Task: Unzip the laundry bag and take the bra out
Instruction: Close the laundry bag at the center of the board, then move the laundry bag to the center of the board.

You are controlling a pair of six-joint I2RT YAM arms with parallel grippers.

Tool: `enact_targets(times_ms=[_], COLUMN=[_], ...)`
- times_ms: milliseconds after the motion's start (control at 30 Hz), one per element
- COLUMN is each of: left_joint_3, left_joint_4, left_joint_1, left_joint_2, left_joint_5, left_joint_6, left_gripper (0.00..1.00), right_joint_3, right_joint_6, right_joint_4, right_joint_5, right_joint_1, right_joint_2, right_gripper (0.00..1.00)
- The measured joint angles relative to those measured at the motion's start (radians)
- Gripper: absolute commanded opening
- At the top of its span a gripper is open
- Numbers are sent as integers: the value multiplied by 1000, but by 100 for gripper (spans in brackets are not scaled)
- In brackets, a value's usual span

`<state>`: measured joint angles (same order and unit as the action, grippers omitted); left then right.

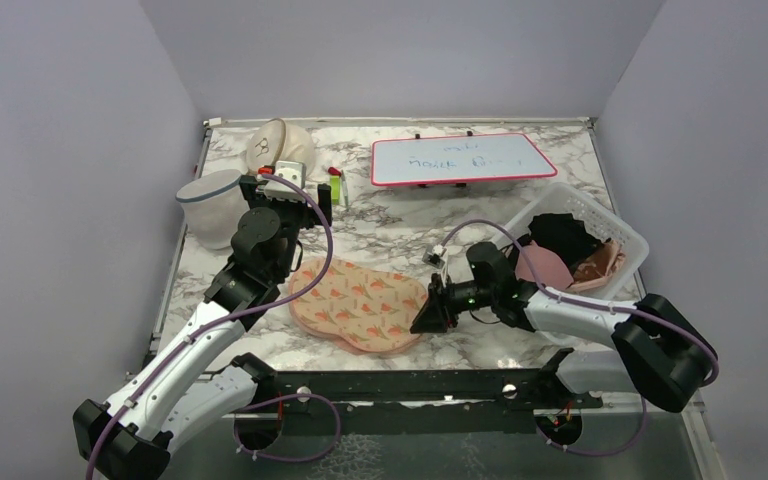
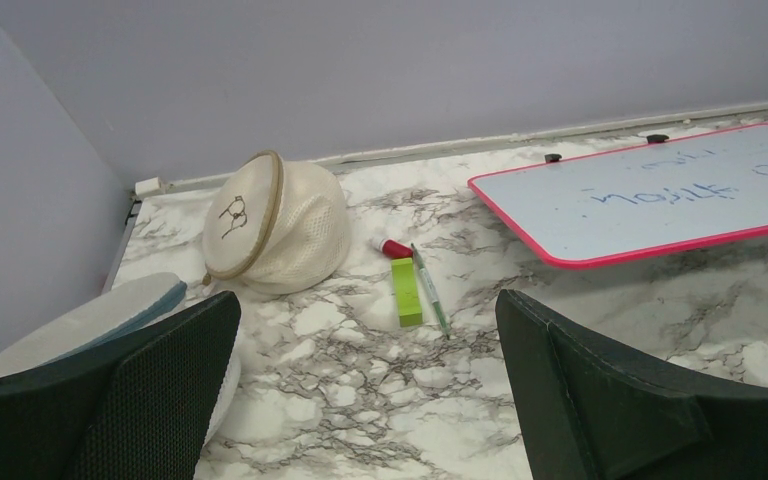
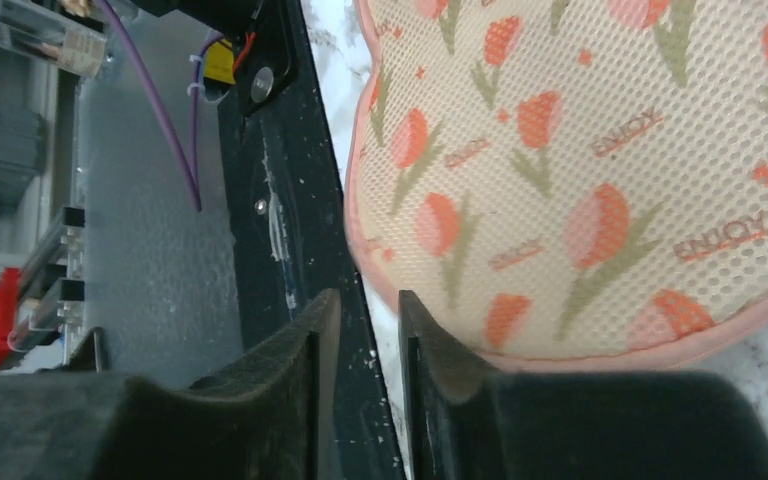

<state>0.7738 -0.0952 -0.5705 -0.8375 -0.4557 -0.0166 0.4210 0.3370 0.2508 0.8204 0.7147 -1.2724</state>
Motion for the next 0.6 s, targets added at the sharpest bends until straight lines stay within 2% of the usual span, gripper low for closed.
enact_targets(times_ms=[167,233,467,600], left_joint_3=[0,0,0,0], left_joint_4=[0,0,0,0], left_joint_1=[0,0,0,0], left_joint_2=[0,0,0,0], left_joint_5=[0,0,0,0], left_joint_6=[0,0,0,0], left_gripper=[96,96,96,96], right_joint_3=[23,51,146,147], right_joint_6=[28,23,-2,2], right_joint_4=[-82,-136,-296,-323], right_joint_5=[-25,-71,-323,-401], right_joint_1=[0,0,0,1], right_joint_2=[2,14,23,-4], right_gripper=[67,73,74,70])
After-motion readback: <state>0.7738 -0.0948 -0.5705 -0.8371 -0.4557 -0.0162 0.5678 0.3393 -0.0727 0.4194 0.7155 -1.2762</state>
